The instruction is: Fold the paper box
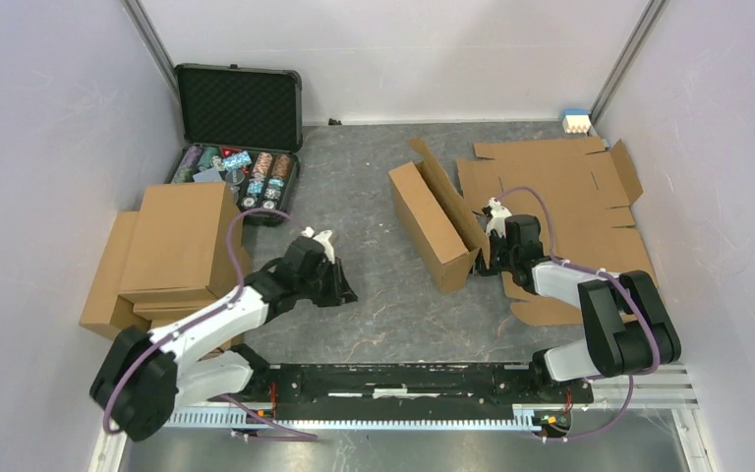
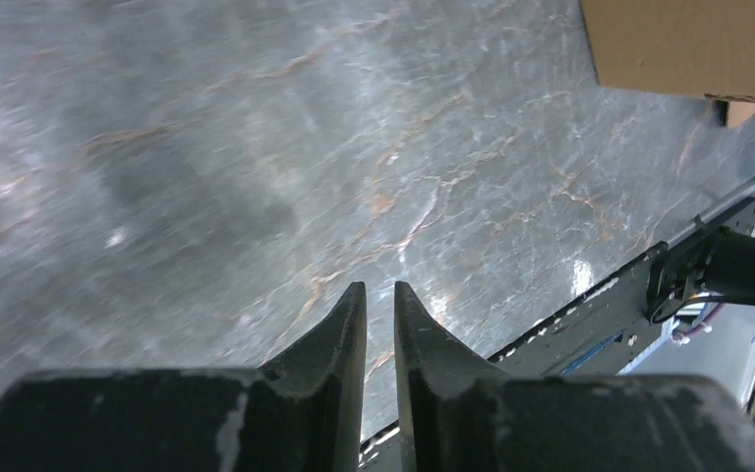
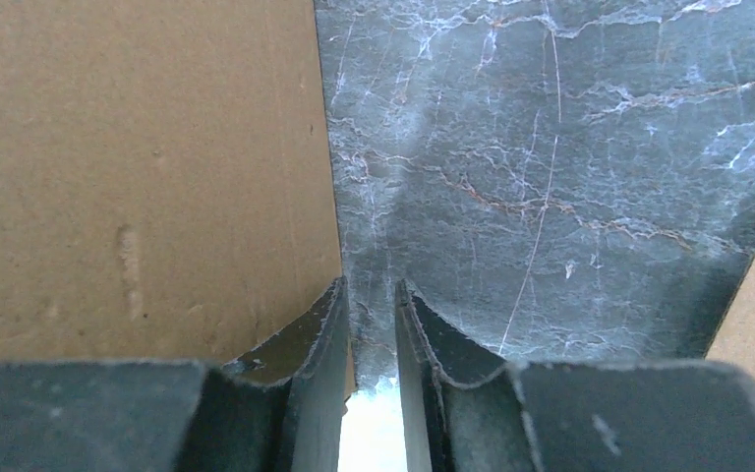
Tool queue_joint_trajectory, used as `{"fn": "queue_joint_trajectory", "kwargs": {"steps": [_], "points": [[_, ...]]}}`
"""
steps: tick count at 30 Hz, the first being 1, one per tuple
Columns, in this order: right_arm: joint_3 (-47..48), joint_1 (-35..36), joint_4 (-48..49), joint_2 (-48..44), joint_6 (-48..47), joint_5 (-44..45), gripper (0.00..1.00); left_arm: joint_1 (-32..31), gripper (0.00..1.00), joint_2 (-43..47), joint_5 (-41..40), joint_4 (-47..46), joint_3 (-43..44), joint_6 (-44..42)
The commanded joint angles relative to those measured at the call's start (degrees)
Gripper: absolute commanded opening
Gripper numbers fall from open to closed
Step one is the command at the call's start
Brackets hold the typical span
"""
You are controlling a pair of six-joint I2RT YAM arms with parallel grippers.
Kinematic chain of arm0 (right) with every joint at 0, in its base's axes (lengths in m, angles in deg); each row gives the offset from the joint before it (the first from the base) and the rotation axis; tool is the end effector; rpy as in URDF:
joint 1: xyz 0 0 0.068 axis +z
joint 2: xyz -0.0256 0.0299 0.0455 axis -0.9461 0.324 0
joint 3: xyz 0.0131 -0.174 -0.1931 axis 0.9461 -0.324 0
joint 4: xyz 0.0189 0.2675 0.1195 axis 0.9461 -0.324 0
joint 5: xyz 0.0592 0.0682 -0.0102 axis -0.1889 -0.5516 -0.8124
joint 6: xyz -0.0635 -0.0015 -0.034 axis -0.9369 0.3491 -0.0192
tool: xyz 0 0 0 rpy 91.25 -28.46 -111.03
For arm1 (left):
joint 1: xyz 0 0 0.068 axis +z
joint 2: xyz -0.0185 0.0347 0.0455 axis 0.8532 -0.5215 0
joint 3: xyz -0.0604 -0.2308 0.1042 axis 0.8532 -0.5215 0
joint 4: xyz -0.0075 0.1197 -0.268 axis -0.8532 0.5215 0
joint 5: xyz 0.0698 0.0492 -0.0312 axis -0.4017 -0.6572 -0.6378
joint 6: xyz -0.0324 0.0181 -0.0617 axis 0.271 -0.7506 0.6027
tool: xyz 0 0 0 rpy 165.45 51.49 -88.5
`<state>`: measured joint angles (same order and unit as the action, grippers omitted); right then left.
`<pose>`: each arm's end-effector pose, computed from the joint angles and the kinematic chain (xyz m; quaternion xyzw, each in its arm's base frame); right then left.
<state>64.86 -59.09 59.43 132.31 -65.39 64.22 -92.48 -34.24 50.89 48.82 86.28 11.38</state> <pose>0.2765 0.0835 0.0799 -0.0388 0.9024 0.2818 0.3237 0.2015 -0.1509 0.1438 0.0143 0.9262 -0.2925 0.2375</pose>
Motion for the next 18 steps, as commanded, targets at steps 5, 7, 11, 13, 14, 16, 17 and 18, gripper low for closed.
{"fn": "queue_joint_trajectory", "kwargs": {"steps": [5, 7, 11, 13, 14, 16, 17, 18], "points": [[6.46, 0.34, -2.32, -0.97, -1.85, 1.23, 0.29, -8.22, 0.21, -13.14, -1.26, -21.17, 9.57, 2.28], [8.90, 0.46, -3.24, -0.18, -2.32, 2.76, 0.31, -8.28, 0.21, -15.53, -1.67, -23.55, 11.22, 2.01], [14.47, 2.11, -5.61, 2.01, -4.45, 4.54, 0.34, -8.35, 0.21, -19.96, -1.53, -25.53, 15.91, 0.95], [16.05, 3.68, -6.47, 2.40, -5.86, 5.66, 0.36, -8.32, 0.21, -21.87, -0.32, -25.63, 18.76, 0.49], [16.52, 4.55, -6.71, 2.45, -6.61, 6.15, 0.36, -8.33, 0.21, -22.65, 0.06, -25.63, 19.74, 0.35], [16.98, 6.23, -6.59, 2.57, -7.89, 6.42, 0.38, -8.30, 0.21, -24.86, 1.21, -25.63, 21.66, -0.15], [17.16, 6.95, -6.66, 2.69, -8.45, 6.37, 0.39, -8.36, 0.21, -25.87, 2.19, -25.70, 22.63, -0.18], [17.37, 7.74, -6.68, 2.93, -8.87, 6.12, 0.39, -8.43, 0.21, -26.97, 3.01, -25.83, 23.23, -0.20]]}}
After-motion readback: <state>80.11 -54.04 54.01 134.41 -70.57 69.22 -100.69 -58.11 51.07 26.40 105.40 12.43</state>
